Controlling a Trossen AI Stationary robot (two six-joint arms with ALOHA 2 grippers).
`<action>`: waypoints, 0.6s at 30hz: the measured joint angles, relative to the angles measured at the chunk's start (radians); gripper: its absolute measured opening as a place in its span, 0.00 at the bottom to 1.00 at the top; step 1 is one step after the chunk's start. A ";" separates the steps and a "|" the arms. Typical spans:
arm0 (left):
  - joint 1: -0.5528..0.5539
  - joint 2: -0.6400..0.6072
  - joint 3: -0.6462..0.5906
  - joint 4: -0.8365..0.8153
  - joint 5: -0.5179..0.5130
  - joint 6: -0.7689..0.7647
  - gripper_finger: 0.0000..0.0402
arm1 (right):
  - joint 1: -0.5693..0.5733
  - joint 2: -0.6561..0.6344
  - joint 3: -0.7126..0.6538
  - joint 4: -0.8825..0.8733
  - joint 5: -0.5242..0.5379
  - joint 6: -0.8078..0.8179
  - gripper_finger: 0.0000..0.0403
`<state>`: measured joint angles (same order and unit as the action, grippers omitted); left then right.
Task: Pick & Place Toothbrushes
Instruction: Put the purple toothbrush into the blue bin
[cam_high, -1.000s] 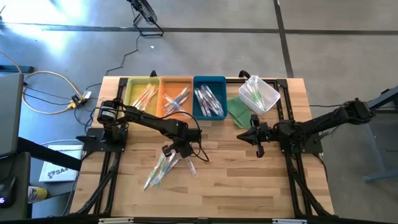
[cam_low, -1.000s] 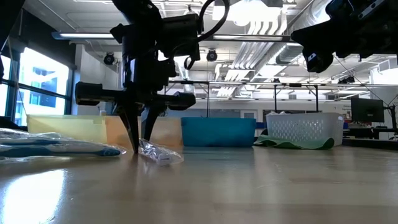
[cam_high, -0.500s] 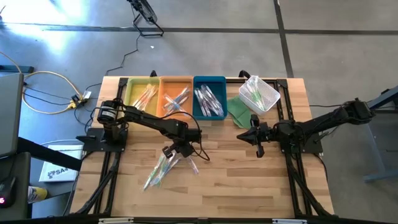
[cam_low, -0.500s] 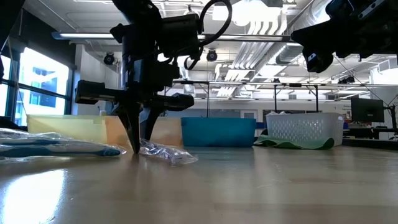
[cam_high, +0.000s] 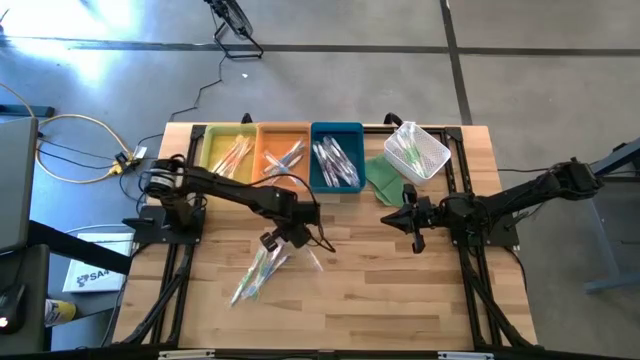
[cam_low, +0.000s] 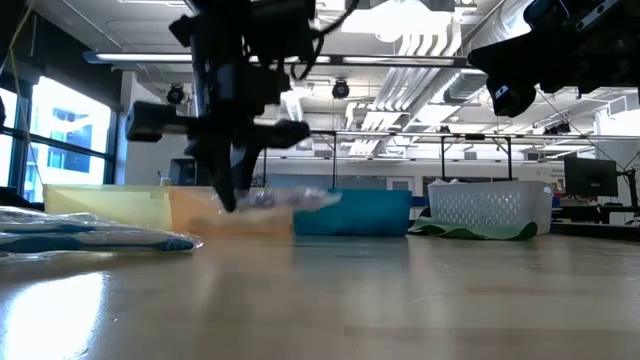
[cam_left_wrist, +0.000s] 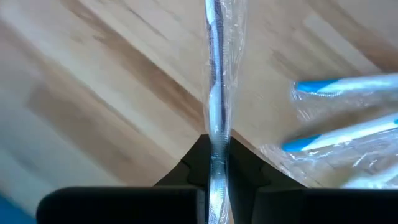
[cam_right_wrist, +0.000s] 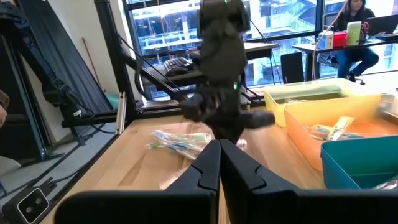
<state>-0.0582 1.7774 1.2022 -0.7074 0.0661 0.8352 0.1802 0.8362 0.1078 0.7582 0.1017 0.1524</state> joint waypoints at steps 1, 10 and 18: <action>0.000 -0.015 0.000 0.002 -0.003 -0.010 0.05 | 0.000 0.000 0.000 -0.001 0.000 0.000 0.01; 0.012 -0.155 0.002 0.039 -0.112 -0.117 0.05 | 0.000 0.000 0.000 -0.006 0.000 0.000 0.01; 0.167 -0.238 0.002 0.287 -0.192 -0.211 0.05 | 0.000 0.000 0.000 -0.010 0.000 0.000 0.01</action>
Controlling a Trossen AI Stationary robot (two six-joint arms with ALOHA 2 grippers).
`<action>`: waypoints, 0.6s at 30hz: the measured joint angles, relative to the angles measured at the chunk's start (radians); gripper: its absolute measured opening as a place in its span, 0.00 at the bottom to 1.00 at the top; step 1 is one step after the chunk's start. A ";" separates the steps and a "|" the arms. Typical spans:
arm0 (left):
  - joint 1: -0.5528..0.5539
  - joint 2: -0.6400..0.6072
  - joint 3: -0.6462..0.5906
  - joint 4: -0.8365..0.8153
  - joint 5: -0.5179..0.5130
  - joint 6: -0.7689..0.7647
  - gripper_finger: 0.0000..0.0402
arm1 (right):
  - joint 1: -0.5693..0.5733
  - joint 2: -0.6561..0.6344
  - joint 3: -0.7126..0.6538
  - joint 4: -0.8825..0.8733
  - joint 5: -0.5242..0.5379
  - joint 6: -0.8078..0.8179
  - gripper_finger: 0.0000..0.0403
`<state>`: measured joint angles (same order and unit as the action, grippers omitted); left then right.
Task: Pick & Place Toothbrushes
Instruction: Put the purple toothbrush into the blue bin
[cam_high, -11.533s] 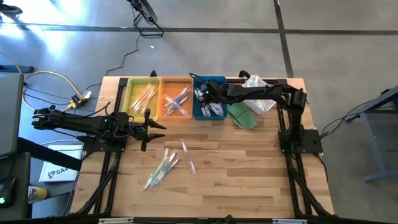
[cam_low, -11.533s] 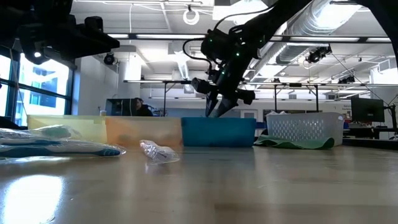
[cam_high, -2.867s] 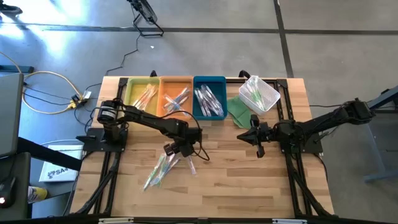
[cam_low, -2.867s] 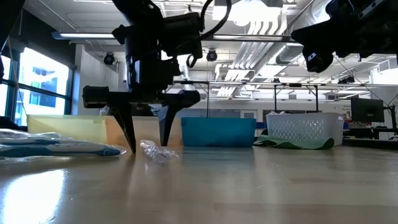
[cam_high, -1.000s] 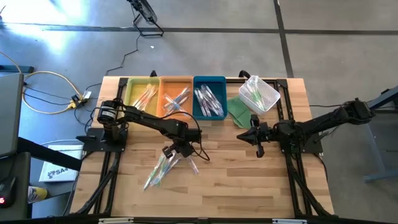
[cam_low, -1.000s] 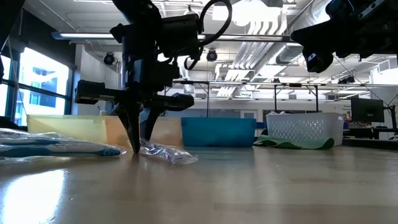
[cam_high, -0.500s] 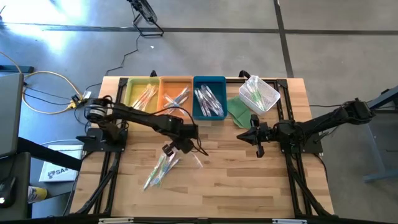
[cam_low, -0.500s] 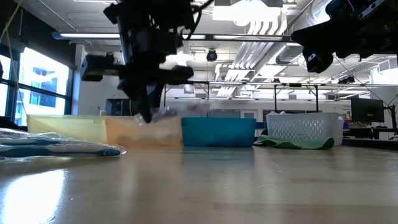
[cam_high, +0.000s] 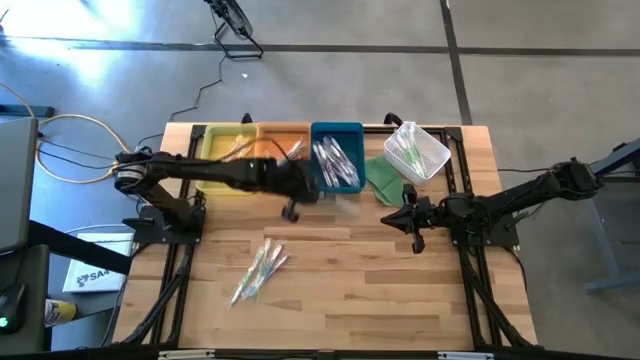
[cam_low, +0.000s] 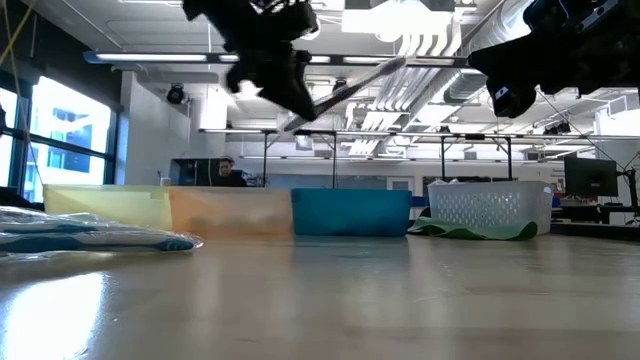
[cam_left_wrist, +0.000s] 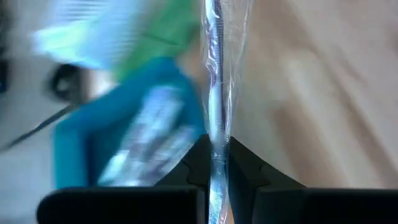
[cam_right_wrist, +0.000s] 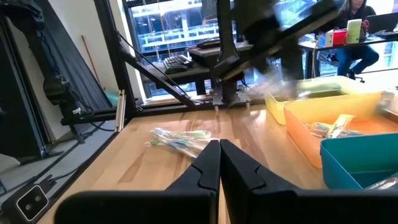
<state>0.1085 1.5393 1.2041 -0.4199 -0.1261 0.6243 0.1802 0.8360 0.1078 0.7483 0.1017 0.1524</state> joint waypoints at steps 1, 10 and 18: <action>0.031 -0.001 0.000 0.045 0.000 -0.035 0.05 | 0.000 0.000 0.000 0.000 0.000 0.000 0.01; 0.345 0.025 0.002 0.261 0.272 -0.338 0.05 | 0.000 0.000 0.000 -0.008 0.000 0.000 0.01; 0.443 0.127 0.002 0.414 0.418 -0.606 0.05 | 0.000 0.000 0.000 -0.011 0.003 -0.023 0.01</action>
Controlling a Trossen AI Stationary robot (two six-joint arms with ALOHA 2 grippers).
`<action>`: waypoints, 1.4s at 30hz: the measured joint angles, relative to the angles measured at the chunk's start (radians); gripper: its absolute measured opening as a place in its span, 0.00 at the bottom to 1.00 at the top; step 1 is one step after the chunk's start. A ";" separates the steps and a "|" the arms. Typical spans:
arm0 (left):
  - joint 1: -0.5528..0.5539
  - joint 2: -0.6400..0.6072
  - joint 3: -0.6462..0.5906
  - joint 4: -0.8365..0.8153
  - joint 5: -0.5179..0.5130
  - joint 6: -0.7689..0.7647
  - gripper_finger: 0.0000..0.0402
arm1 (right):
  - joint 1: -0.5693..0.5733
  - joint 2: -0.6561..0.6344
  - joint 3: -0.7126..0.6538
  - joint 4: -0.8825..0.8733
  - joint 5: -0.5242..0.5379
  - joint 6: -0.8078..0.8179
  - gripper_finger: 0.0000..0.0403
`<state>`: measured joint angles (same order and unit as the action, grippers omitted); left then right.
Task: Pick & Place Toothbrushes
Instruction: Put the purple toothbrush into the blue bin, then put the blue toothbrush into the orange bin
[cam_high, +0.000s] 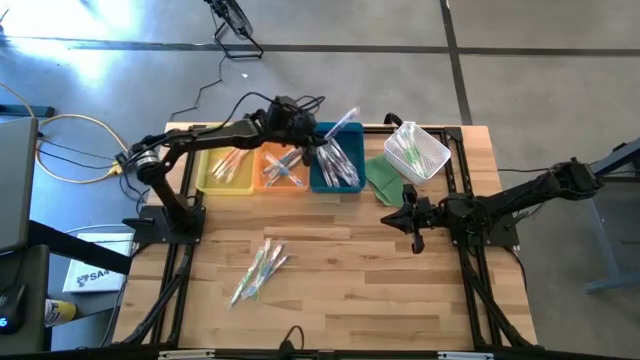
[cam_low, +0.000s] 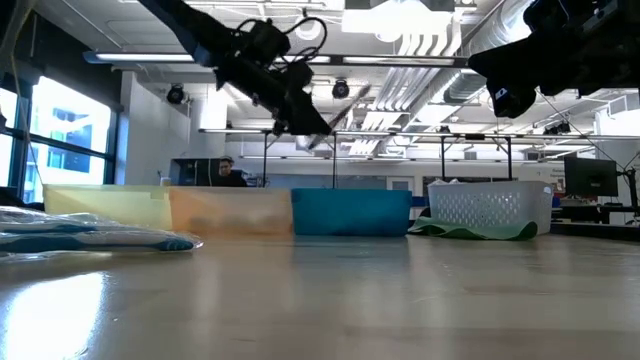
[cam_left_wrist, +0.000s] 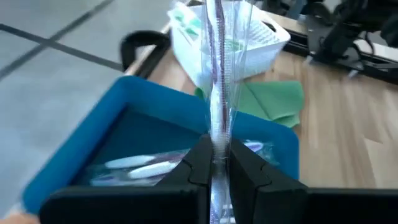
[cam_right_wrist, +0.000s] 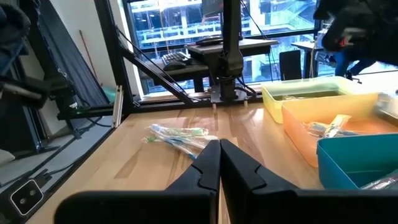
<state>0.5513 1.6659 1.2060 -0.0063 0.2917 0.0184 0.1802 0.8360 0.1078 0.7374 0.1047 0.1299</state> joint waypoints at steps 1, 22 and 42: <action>-0.001 0.014 0.000 0.014 0.010 -0.005 0.05 | 0.000 0.000 0.000 0.000 0.000 0.000 0.01; -0.084 0.201 0.000 0.025 -0.071 -0.079 0.05 | 0.000 0.000 0.000 -0.001 -0.003 0.000 0.01; -0.070 0.203 0.000 0.036 -0.104 0.007 0.45 | 0.000 0.000 0.000 -0.001 -0.003 0.000 0.01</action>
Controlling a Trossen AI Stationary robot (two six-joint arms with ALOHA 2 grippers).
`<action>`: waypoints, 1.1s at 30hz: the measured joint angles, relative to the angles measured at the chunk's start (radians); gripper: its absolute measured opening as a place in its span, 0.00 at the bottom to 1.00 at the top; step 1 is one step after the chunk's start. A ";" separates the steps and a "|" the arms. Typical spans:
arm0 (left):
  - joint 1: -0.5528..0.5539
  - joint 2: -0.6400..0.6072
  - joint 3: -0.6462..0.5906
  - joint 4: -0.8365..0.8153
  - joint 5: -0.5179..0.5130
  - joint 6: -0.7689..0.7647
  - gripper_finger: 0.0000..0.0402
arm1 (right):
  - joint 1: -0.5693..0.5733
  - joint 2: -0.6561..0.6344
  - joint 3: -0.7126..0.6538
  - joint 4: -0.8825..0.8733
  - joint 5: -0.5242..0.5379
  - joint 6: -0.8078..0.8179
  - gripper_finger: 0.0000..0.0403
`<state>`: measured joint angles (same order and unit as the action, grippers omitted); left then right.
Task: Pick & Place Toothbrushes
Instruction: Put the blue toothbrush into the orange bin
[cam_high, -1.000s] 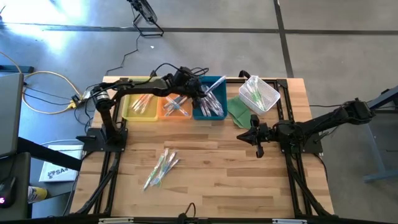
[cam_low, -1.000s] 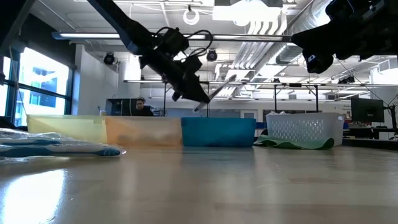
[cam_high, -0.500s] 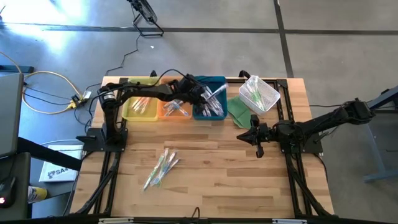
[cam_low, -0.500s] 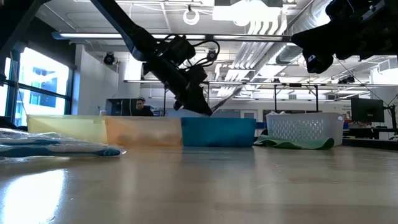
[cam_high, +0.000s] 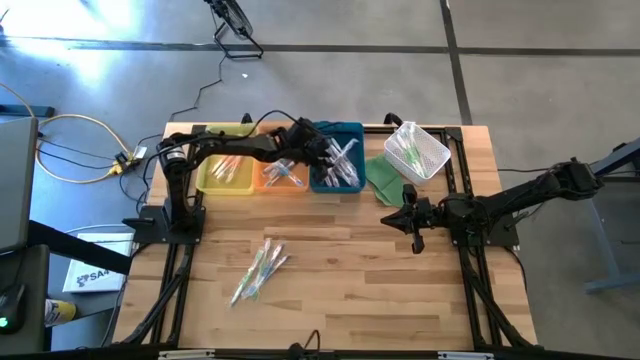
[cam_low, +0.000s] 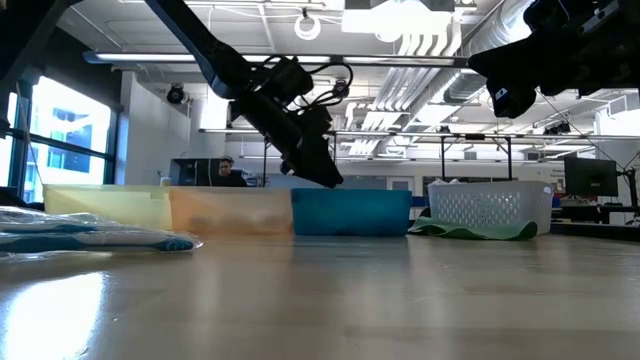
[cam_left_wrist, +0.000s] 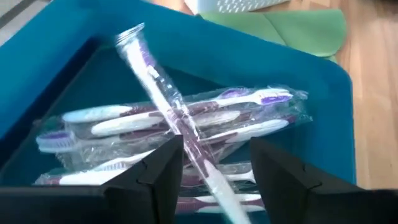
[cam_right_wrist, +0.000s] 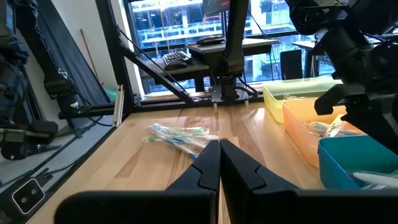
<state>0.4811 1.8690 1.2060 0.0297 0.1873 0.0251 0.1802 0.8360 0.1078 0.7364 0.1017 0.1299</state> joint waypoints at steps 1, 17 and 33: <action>0.004 0.000 0.000 0.005 0.018 0.014 0.46 | 0.000 0.000 0.000 0.000 0.000 0.000 0.01; -0.103 -0.241 0.000 -0.302 0.016 0.339 0.29 | 0.000 0.000 0.000 0.000 0.000 0.000 0.01; -0.470 -0.364 0.000 -0.852 -0.173 0.137 0.10 | 0.000 0.000 0.000 0.000 0.000 0.000 0.01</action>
<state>0.0108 1.5047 1.2057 -0.8220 0.0144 0.1622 0.1802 0.8364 0.1078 0.7361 0.1013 0.1303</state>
